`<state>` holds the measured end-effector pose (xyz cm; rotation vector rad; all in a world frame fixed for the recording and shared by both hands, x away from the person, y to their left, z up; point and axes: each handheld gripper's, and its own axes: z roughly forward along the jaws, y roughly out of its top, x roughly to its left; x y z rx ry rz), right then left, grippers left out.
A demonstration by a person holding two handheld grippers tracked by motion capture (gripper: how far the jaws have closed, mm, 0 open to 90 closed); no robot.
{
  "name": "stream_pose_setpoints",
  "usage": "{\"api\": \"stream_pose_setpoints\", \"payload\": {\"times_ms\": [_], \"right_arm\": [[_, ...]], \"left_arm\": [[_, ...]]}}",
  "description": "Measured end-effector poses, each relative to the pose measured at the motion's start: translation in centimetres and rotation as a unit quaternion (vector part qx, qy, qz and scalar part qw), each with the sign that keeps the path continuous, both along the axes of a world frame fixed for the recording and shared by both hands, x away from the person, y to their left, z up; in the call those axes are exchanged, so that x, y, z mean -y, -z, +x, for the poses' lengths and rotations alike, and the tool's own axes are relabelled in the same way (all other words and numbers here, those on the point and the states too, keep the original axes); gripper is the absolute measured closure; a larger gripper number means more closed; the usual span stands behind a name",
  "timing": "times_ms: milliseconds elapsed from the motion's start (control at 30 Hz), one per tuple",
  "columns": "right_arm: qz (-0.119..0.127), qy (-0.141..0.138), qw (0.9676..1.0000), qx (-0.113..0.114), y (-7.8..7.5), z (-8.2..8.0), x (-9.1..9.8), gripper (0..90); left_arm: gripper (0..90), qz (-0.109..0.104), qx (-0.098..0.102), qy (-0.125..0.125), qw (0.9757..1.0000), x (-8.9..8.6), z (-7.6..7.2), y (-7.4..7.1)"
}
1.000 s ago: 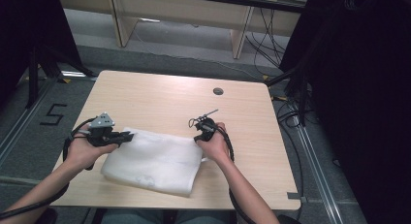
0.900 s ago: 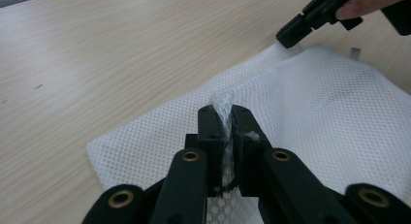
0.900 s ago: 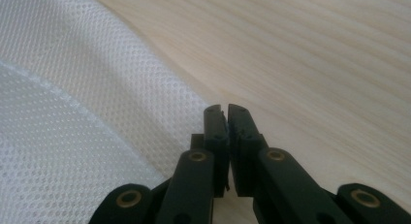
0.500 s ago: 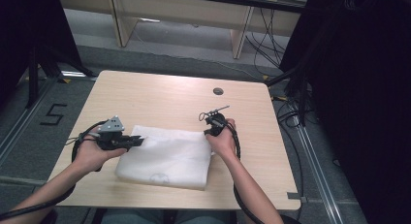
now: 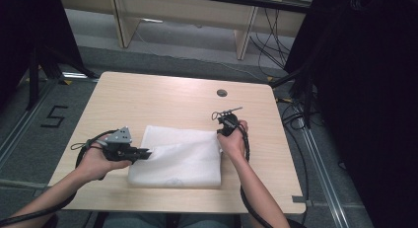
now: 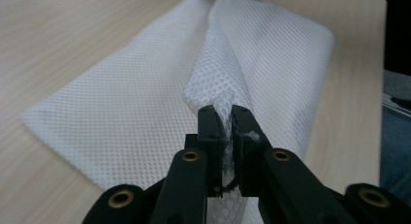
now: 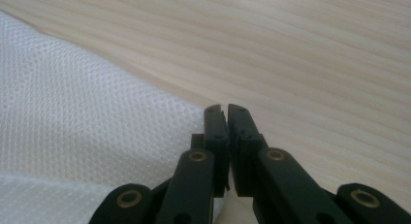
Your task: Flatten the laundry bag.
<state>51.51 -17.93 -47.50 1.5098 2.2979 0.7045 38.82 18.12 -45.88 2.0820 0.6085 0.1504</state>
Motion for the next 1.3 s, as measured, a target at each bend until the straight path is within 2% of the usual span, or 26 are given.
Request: {"api": "stream_pose_setpoints", "payload": {"times_ms": [33,67,133,200,300,333,367,400,433,500,533,600,633,700,733,767,833,867,900,1000,1033,1067,1133,1200,1233,1300], "right_arm": [[0.001,0.008,1.0,0.0,-0.1,0.1,0.3,88.2],[0.002,0.012,0.9999,0.003,-0.2,0.1,0.4,88.1],[0.003,0.016,0.9999,0.003,-0.2,0.2,0.5,88.2],[0.004,0.018,0.9998,0.005,-0.4,0.2,0.7,88.1],[-0.003,0.013,0.9999,-0.002,-0.1,0.2,0.7,87.4],[0.004,0.02,0.9998,-0.007,0.0,0.1,0.5,86.9],[0.002,0.014,0.9999,-0.01,0.0,0.1,0.5,85.4],[-0.001,0.004,1.0,-0.007,0.1,0.1,0.6,82.6],[0.001,0.005,1.0,-0.005,0.0,0.1,0.5,79.9],[0.007,0.008,0.9999,0.002,-0.5,-0.2,0.2,75.6],[0.002,-0.002,0.9999,0.012,-0.7,-0.2,0.1,74.6],[-0.002,-0.009,0.9998,0.015,-1.1,-0.3,-0.1,74.0],[-0.001,-0.027,0.9996,0.011,-1.5,-0.6,-0.8,71.6],[0.0,-0.029,0.9996,0.008,-1.6,-0.6,-1.0,70.8],[-0.02,-0.037,0.9989,0.018,-1.8,-0.8,-1.4,68.4],[-0.029,-0.04,0.9985,0.023,-1.9,-0.9,-1.5,66.9],[-0.015,-0.041,0.9983,0.038,-2.4,-0.9,-1.6,65.3],[-0.015,-0.041,0.9983,0.038,-2.4,-0.9,-1.6,65.3],[-0.012,-0.047,0.998,0.04,-3.1,-0.9,-1.6,64.9],[-0.008,-0.059,0.998,0.021,-3.2,-1.0,-1.7,64.6],[-0.008,-0.059,0.998,0.021,-3.2,-1.0,-1.7,64.6],[0.002,-0.057,0.9983,-0.007,-2.9,-1.3,-1.7,64.5],[-0.003,-0.064,0.9979,-0.007,-2.7,-1.2,-1.6,64.2],[-0.008,-0.063,0.9975,-0.032,-1.5,-1.1,-1.6,62.3],[-0.009,-0.061,0.9972,-0.041,-1.2,-1.0,-1.6,62.1],[-0.008,-0.062,0.9965,-0.055,-0.4,-0.9,-1.7,61.9]], "left_arm": [[83.6,0.01,-0.009,0.019,0.9997,0.3,-0.3,0.3],[83.6,0.01,-0.011,0.03,0.9994,0.4,-0.4,0.4],[83.5,0.012,-0.015,0.035,0.9992,0.5,-0.5,0.6],[83.5,0.021,-0.014,0.054,0.9982,0.8,-0.7,0.7],[83.5,0.026,-0.021,0.052,0.9981,1.1,-0.8,0.9],[83.5,0.025,-0.022,0.053,0.998,1.2,-0.8,1.0],[83.5,0.031,-0.019,0.056,0.9978,1.2,-0.7,1.0],[83.4,0.034,-0.018,0.054,0.9978,1.2,-0.7,1.1],[83.4,0.031,-0.022,0.054,0.9978,1.4,-0.8,1.2],[83.4,0.041,-0.016,0.053,0.9976,1.4,-0.7,1.1],[83.4,0.036,-0.017,0.053,0.9978,1.5,-0.7,1.1],[83.4,0.037,-0.014,0.053,0.9978,1.5,-0.7,1.0],[83.4,0.035,-0.013,0.052,0.9979,1.6,-0.6,1.0],[83.4,0.036,-0.011,0.052,0.9979,1.6,-0.6,1.0],[83.3,0.037,-0.01,0.052,0.9979,1.6,-0.6,1.0],[83.3,0.037,-0.011,0.052,0.9979,1.6,-0.6,1.0],[83.3,0.038,-0.011,0.05,0.998,1.6,-0.6,1.0],[83.3,0.038,-0.011,0.05,0.998,1.6,-0.6,1.0],[83.3,0.035,-0.012,0.051,0.998,1.6,-0.6,1.1],[83.3,0.039,-0.009,0.053,0.9978,1.5,-0.5,1.0],[83.3,0.039,-0.009,0.053,0.9978,1.5,-0.5,1.0],[83.3,0.036,-0.012,0.052,0.9979,1.6,-0.5,1.1],[83.3,0.044,-0.008,0.053,0.9976,1.6,-0.4,1.0],[83.3,0.042,-0.005,0.058,0.9974,1.8,-0.4,1.0],[83.3,0.04,-0.011,0.054,0.9977,1.9,-0.5,1.0],[83.3,0.05,0.0,0.062,0.9968,1.8,-0.4,1.0]]}}
